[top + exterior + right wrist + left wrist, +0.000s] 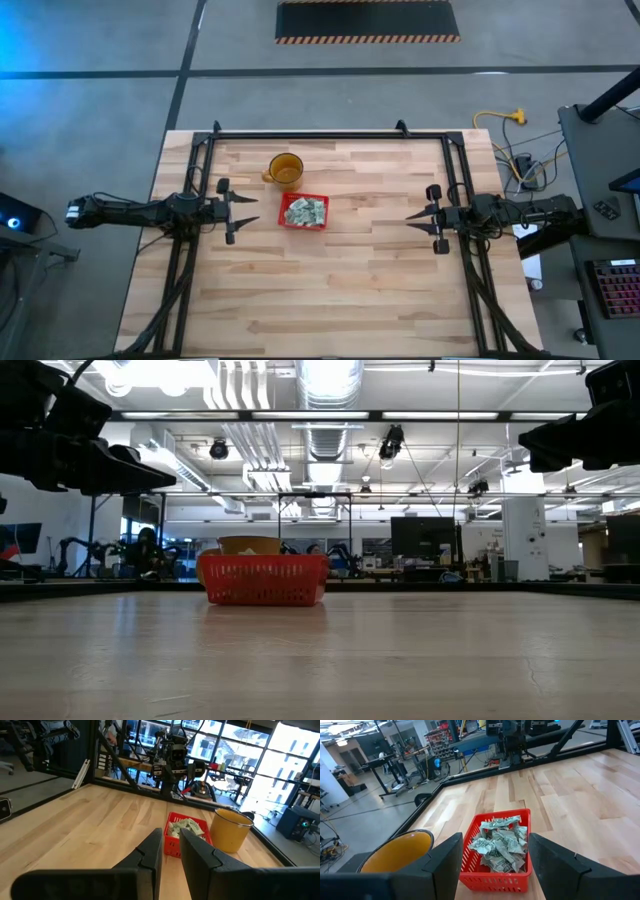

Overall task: Pick and place Stevia / Truvia into bins
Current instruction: Return to Home Position

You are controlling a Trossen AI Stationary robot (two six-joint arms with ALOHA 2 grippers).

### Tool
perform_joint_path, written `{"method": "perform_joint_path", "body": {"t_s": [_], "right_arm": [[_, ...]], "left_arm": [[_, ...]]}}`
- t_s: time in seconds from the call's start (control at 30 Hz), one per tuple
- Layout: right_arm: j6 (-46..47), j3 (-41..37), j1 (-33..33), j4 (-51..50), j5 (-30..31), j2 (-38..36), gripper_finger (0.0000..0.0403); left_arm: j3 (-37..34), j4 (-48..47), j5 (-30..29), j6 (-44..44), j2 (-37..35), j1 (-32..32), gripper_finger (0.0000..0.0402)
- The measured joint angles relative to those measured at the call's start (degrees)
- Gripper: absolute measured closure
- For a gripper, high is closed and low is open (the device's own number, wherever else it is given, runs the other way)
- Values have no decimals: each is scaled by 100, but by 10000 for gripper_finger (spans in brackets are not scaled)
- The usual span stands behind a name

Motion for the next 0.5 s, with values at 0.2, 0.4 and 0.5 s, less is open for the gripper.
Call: {"method": "perform_joint_path", "body": {"t_s": [0.2,0.4,0.5], "right_arm": [[0,0,-1,0,2,0,346],[0,0,-2,0,1,0,346],[0,0,0,0,1,0,346]], "left_arm": [[-18,1,0,2,0,-1,193],[-55,27,19,1,0,-1,193],[-59,28,17,2,0,-1,193]]}}
